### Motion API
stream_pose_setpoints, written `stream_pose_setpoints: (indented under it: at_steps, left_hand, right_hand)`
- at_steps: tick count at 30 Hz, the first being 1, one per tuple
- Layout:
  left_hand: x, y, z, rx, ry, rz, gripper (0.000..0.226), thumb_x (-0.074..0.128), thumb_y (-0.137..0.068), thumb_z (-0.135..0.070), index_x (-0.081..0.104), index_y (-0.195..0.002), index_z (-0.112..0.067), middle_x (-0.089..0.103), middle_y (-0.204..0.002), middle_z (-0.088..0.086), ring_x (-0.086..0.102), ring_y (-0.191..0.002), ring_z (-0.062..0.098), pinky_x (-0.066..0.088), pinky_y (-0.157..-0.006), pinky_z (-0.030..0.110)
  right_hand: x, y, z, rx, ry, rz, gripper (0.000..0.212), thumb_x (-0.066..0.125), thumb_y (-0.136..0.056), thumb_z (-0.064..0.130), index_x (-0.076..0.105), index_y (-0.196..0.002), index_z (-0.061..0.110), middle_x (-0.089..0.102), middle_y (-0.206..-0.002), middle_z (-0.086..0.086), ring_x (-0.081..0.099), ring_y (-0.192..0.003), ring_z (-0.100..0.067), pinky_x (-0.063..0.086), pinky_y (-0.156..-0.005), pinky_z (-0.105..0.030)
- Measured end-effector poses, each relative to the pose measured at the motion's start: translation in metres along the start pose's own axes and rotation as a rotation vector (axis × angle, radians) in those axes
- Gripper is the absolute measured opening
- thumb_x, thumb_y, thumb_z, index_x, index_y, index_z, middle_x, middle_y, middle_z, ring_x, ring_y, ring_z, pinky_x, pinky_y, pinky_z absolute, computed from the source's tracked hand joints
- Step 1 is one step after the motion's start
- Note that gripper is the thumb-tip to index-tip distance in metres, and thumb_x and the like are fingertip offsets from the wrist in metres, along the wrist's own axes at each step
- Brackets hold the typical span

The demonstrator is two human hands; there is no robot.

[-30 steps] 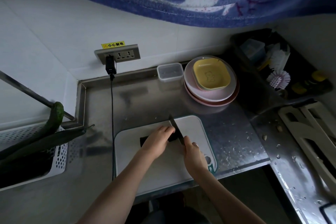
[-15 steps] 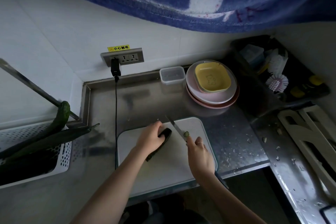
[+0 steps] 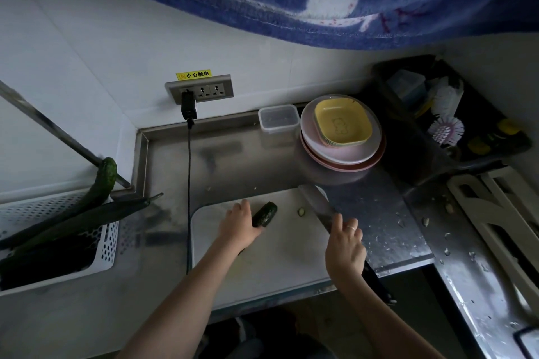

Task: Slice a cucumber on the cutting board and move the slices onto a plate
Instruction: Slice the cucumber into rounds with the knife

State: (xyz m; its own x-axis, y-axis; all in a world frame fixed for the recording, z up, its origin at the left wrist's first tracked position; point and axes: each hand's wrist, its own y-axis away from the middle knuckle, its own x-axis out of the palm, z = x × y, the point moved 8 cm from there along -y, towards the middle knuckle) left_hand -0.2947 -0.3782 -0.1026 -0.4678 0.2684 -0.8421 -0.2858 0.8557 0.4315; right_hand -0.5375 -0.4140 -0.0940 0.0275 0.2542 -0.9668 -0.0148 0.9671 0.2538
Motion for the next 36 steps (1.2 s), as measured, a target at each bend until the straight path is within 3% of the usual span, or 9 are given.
stream_pose_setpoints:
  at_steps: [5,9,14,19,23,26,30,34,36]
  left_hand:
    - [0.002,0.001,-0.003,-0.029,0.064,0.079,0.041,0.057,-0.089,-0.038,0.048,-0.114,-0.007,0.057,-0.111,0.011,0.057,-0.098,0.027,0.046,-0.077,0.033]
    - [0.008,0.008,0.009,-0.261,0.441,0.122,0.036,0.056,-0.092,-0.032,0.048,-0.11,-0.002,0.054,-0.098,0.009,0.057,-0.087,0.026,0.049,-0.068,0.034]
    - [0.024,0.024,0.027,-0.624,0.942,0.166,0.044,0.052,-0.094,-0.025,0.041,-0.13,-0.003,0.053,-0.123,0.02,0.058,-0.103,0.036,0.052,-0.071,0.039]
    - [0.026,0.032,0.029,-0.71,1.075,0.275,0.046,0.055,-0.094,-0.019,0.039,-0.133,-0.001,0.054,-0.126,0.022,0.059,-0.109,0.033,0.051,-0.083,0.039]
    - [0.029,0.038,0.029,-0.719,1.103,0.347,0.049,0.055,-0.095,-0.023,0.039,-0.133,0.003,0.056,-0.125,0.024,0.062,-0.105,0.032,0.052,-0.083,0.038]
    - [0.033,0.044,0.029,-0.705,1.016,0.398,0.052,0.05,-0.096,-0.034,0.044,-0.128,0.007,0.063,-0.109,0.022,0.065,-0.095,0.031,0.053,-0.078,0.035]
    - [0.017,0.043,0.03,-0.607,0.758,0.284,0.04,0.047,-0.097,-0.037,0.059,-0.098,0.001,0.064,-0.072,0.012,0.066,-0.062,0.023,0.046,-0.046,0.024]
    - [-0.034,0.026,0.009,-0.114,-0.04,-0.177,0.018,0.05,-0.092,-0.028,0.052,-0.082,-0.014,0.057,-0.075,0.001,0.058,-0.068,0.017,0.039,-0.056,0.026]
    - [-0.032,0.025,-0.012,0.184,-0.154,-0.202,0.011,0.053,-0.086,-0.021,0.053,-0.093,-0.012,0.058,-0.092,0.004,0.057,-0.087,0.021,0.042,-0.067,0.029]
  right_hand:
    - [0.014,-0.007,-0.009,0.06,-0.263,0.081,0.046,0.052,-0.094,0.019,0.026,-0.132,0.017,0.03,-0.132,-0.018,0.035,-0.122,-0.035,0.05,-0.078,-0.039]
    - [0.017,-0.006,-0.009,0.004,-0.341,0.084,0.031,0.043,-0.097,0.014,0.031,-0.126,0.013,0.028,-0.129,-0.018,0.034,-0.117,-0.037,0.043,-0.089,-0.048]
    - [0.006,-0.007,-0.002,-0.057,-0.15,-0.005,0.035,0.045,-0.095,0.017,0.035,-0.128,0.021,0.04,-0.125,-0.012,0.045,-0.112,-0.03,0.033,-0.101,-0.048]
    - [-0.008,-0.016,0.042,-0.38,-0.102,-0.027,0.042,0.047,-0.097,0.023,0.038,-0.137,0.029,0.039,-0.139,-0.001,0.036,-0.127,-0.025,0.027,-0.109,-0.046]
    - [-0.004,-0.017,0.078,-0.575,-0.099,0.061,0.057,0.046,-0.091,-0.001,0.039,-0.141,0.025,0.043,-0.142,0.0,0.036,-0.131,-0.023,0.03,-0.108,-0.037]
    - [0.004,-0.015,0.08,-0.58,-0.112,0.059,0.052,0.045,-0.09,-0.003,0.044,-0.136,0.02,0.051,-0.133,-0.004,0.048,-0.119,-0.023,0.044,-0.097,-0.033]
    - [0.007,-0.015,0.073,-0.547,-0.114,0.05,0.051,0.043,-0.089,-0.006,0.049,-0.133,0.018,0.054,-0.124,-0.008,0.052,-0.113,-0.025,0.046,-0.095,-0.034]
    - [0.004,-0.018,0.067,-0.48,-0.017,0.028,0.041,0.043,-0.088,-0.006,0.057,-0.122,0.012,0.06,-0.119,-0.008,0.052,-0.111,-0.026,0.046,-0.09,-0.034]
    - [-0.001,-0.019,0.061,-0.421,-0.047,-0.004,0.037,0.045,-0.089,-0.002,0.058,-0.12,0.013,0.063,-0.116,-0.007,0.053,-0.109,-0.026,0.048,-0.083,-0.034]
